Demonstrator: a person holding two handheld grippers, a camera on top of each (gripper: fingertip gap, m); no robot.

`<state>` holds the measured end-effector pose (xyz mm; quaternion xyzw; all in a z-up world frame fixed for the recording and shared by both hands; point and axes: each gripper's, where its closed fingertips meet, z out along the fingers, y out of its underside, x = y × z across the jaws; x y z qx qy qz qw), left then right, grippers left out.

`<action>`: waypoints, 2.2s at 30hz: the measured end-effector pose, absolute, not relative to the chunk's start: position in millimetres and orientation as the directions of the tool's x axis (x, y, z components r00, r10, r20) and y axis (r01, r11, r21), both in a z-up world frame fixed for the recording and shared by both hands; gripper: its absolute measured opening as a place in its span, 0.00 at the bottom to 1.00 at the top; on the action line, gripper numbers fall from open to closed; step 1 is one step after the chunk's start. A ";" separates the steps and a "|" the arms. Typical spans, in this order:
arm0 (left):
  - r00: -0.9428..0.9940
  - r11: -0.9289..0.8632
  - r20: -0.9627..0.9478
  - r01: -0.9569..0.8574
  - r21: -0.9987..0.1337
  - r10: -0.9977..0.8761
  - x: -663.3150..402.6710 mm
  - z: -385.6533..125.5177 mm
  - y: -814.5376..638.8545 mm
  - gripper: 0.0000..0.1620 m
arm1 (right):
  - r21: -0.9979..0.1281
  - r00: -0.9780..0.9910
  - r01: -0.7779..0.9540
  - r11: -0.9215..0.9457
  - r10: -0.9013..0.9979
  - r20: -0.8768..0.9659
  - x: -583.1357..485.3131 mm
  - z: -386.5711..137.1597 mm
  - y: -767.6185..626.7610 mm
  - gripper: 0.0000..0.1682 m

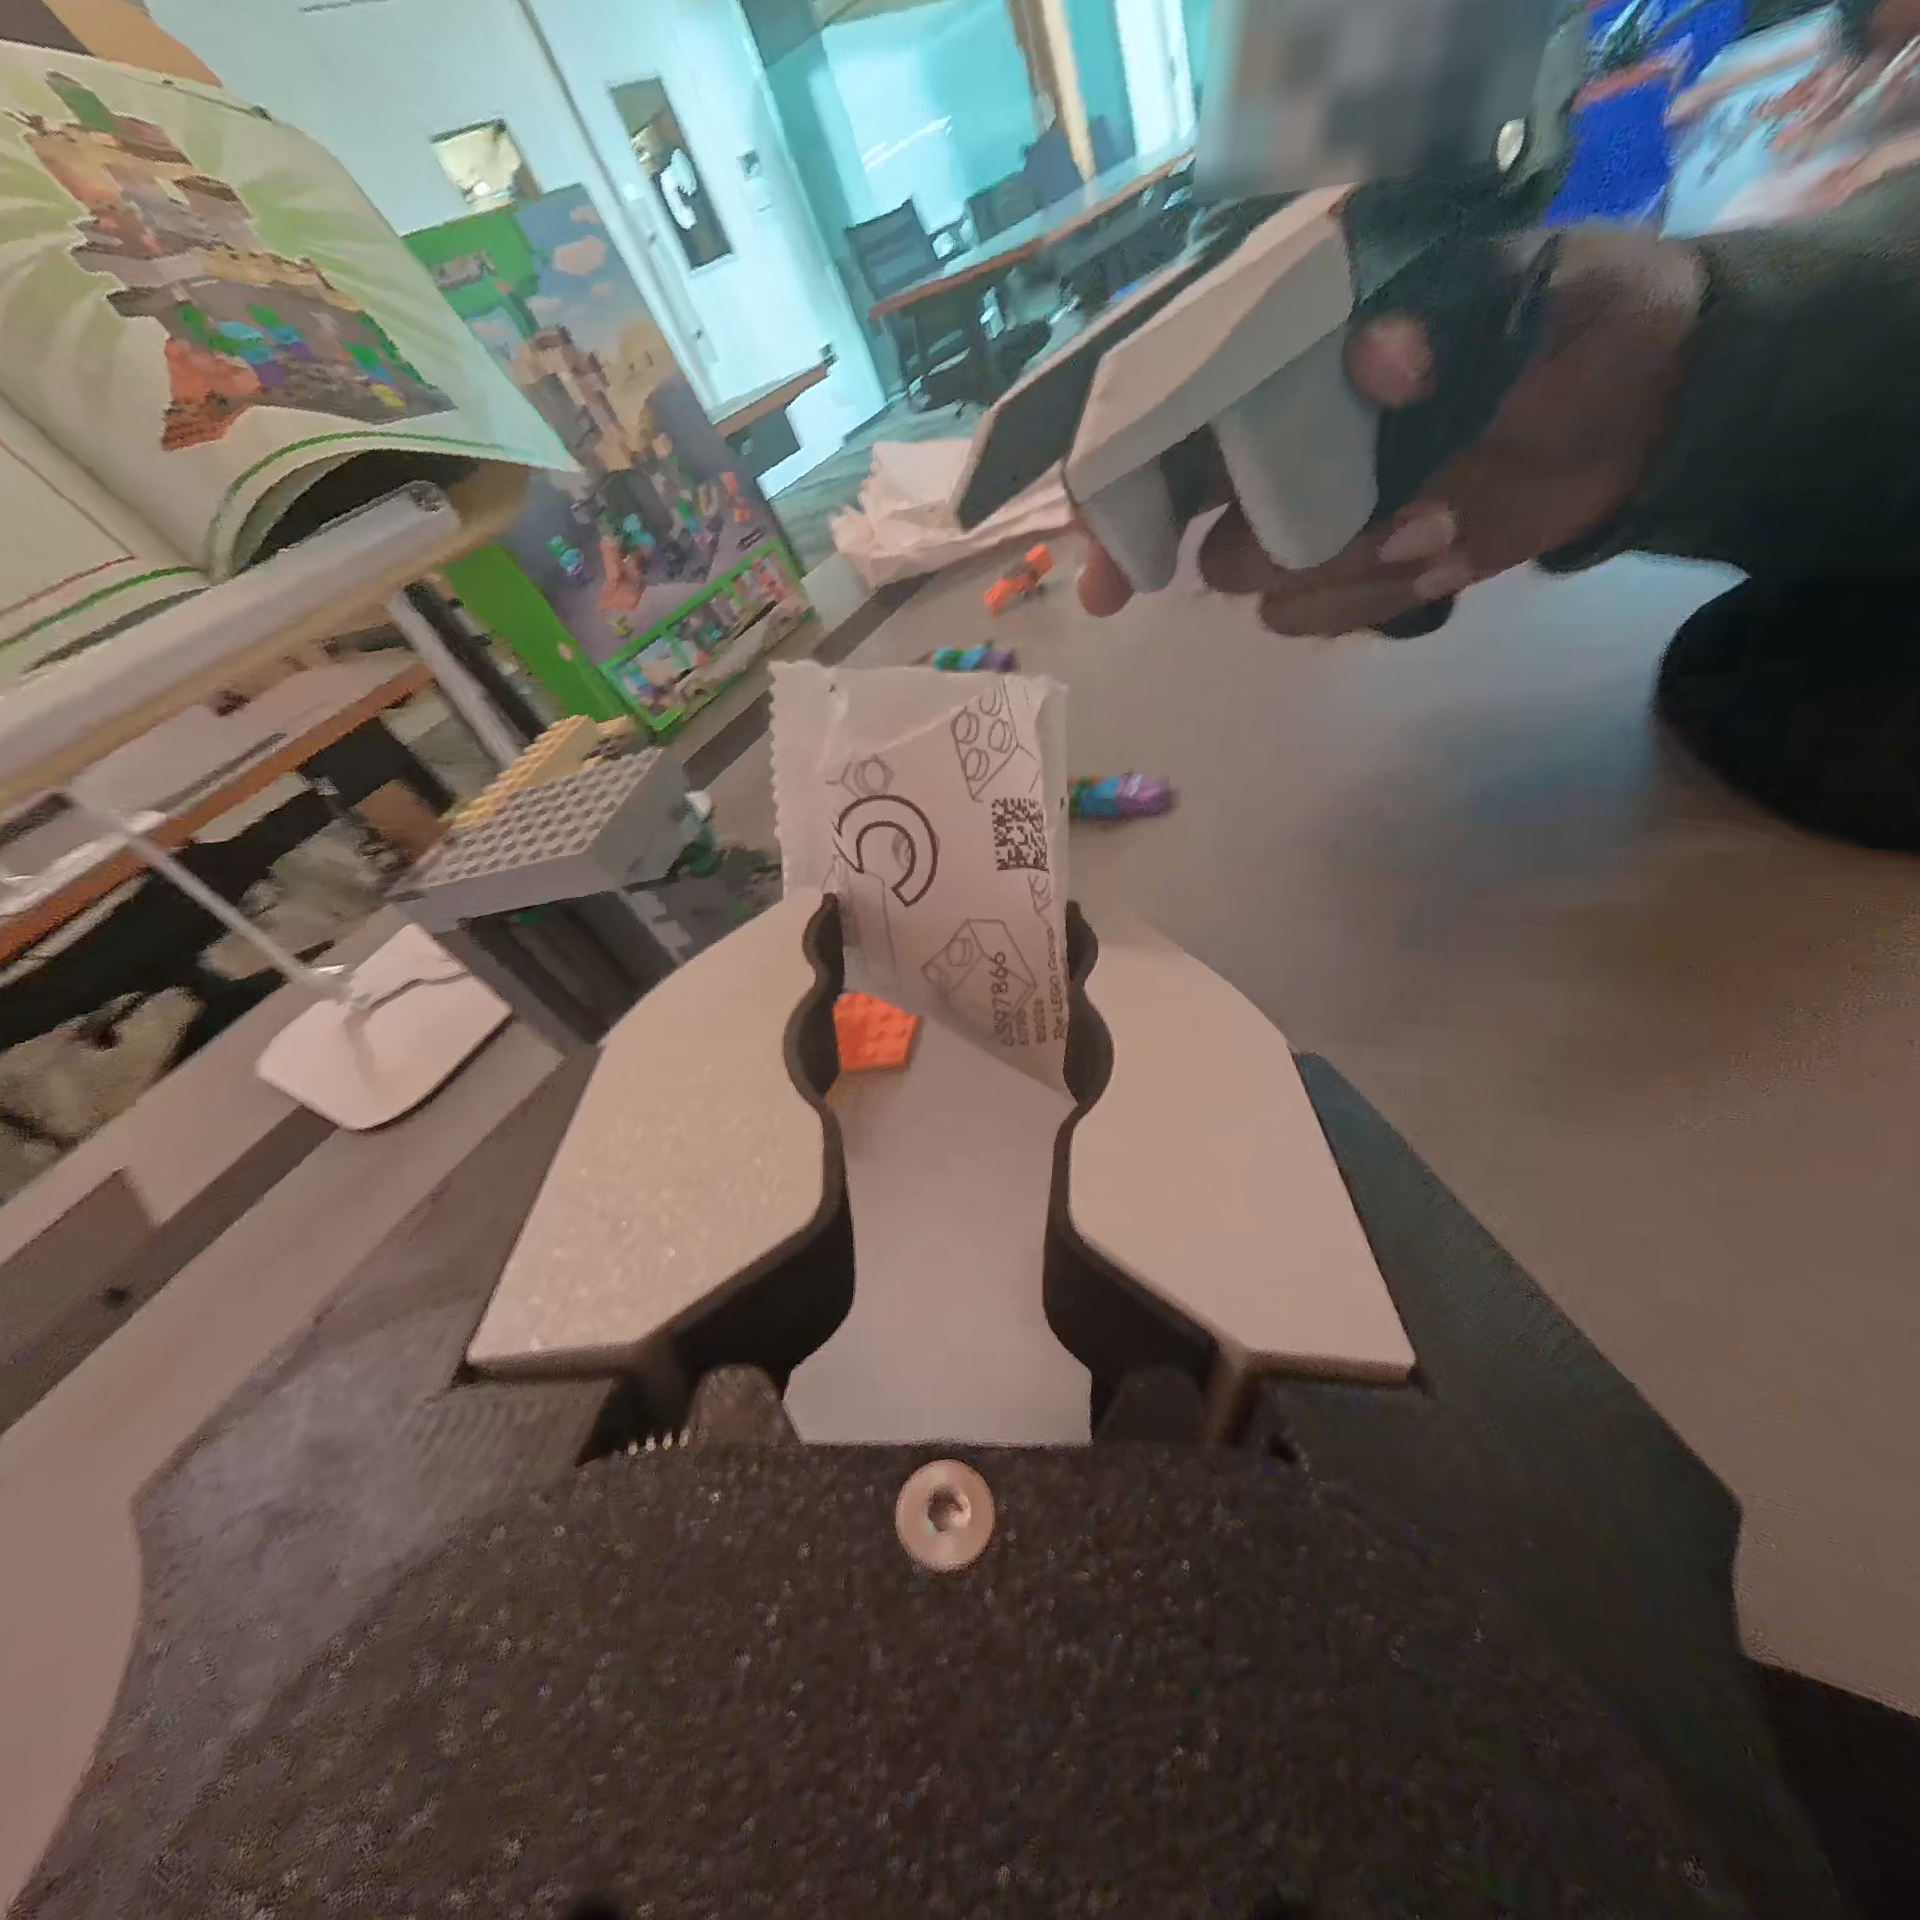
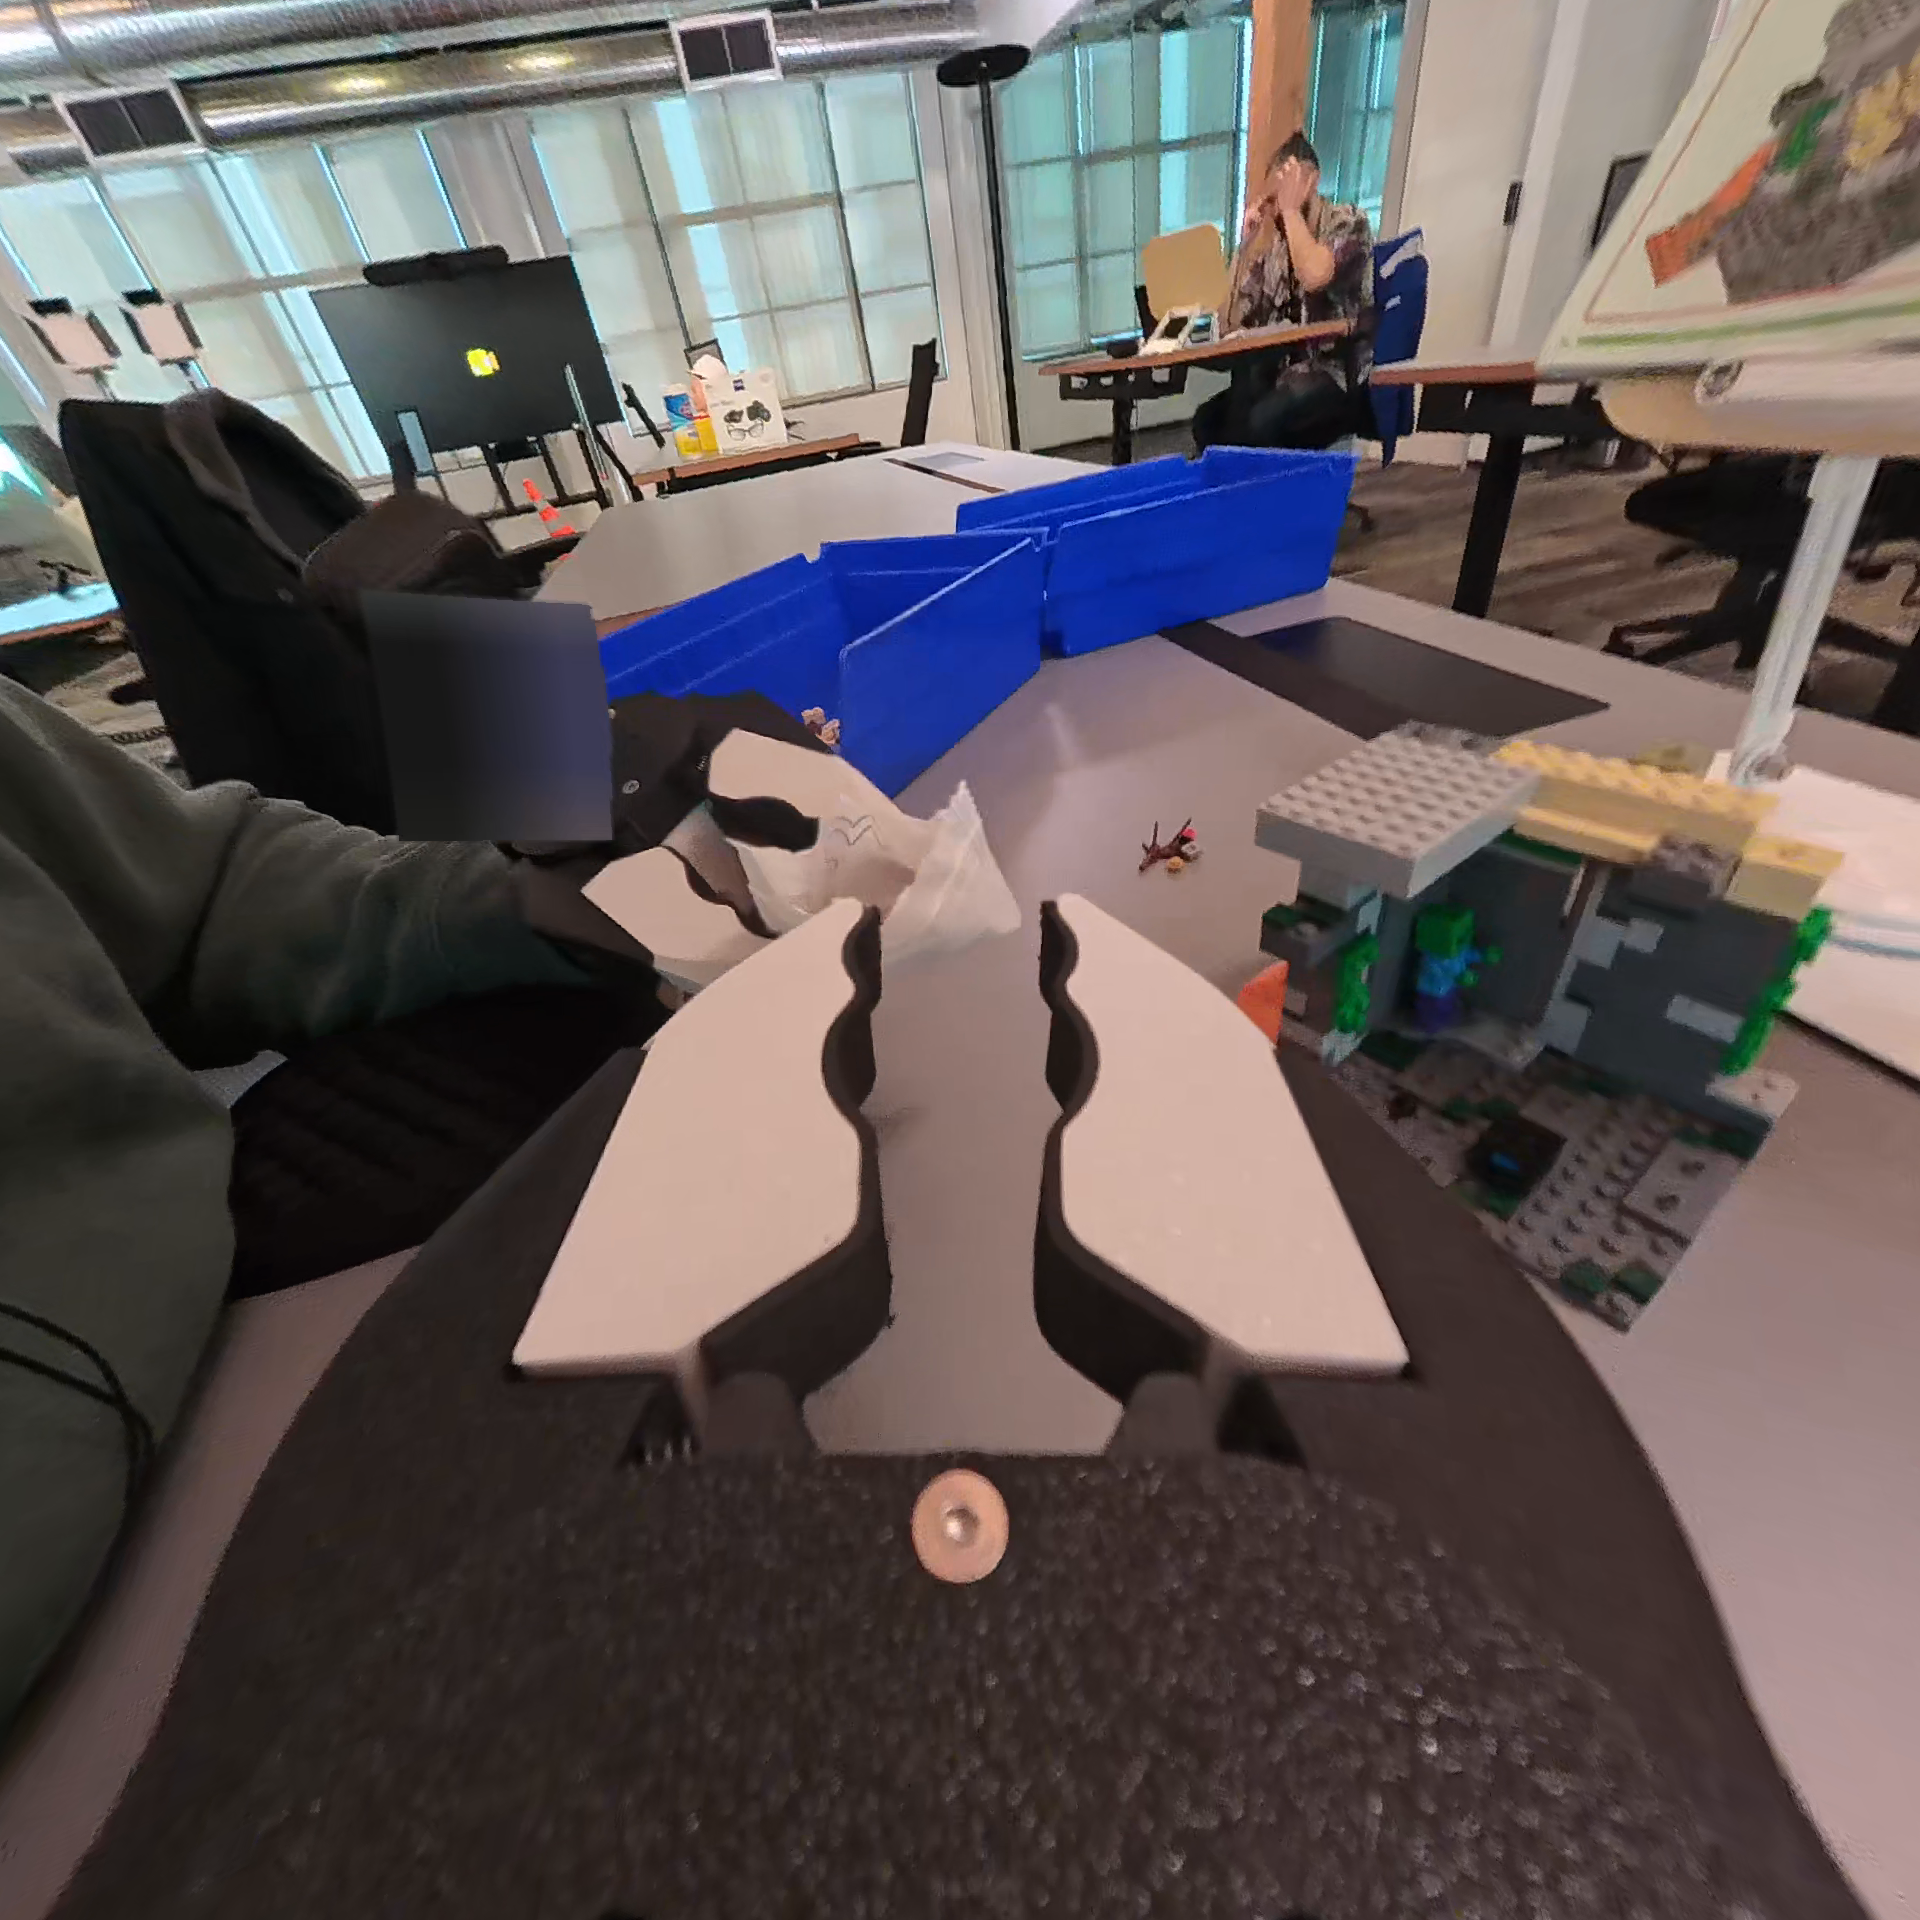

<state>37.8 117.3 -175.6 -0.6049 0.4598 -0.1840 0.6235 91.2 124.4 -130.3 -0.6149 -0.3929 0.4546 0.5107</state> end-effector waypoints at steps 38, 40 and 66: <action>0.173 -0.213 0.181 -0.188 -0.959 -0.968 74.5 -180.1 87.8 0.00 | -0.928 0.105 0.235 -0.289 0.957 -0.271 106.4 -158.4 100.9 0.13; 0.192 -0.271 0.247 -0.109 -0.956 -0.950 68.2 -172.1 100.7 0.00 | -0.933 0.141 0.176 -0.313 0.946 -0.291 115.6 -152.2 110.9 0.21; -0.002 -0.535 0.535 0.018 -0.845 -0.845 63.5 -154.8 91.7 0.00 | -0.869 -0.017 0.165 -0.466 0.880 -0.475 98.3 -157.2 92.3 0.00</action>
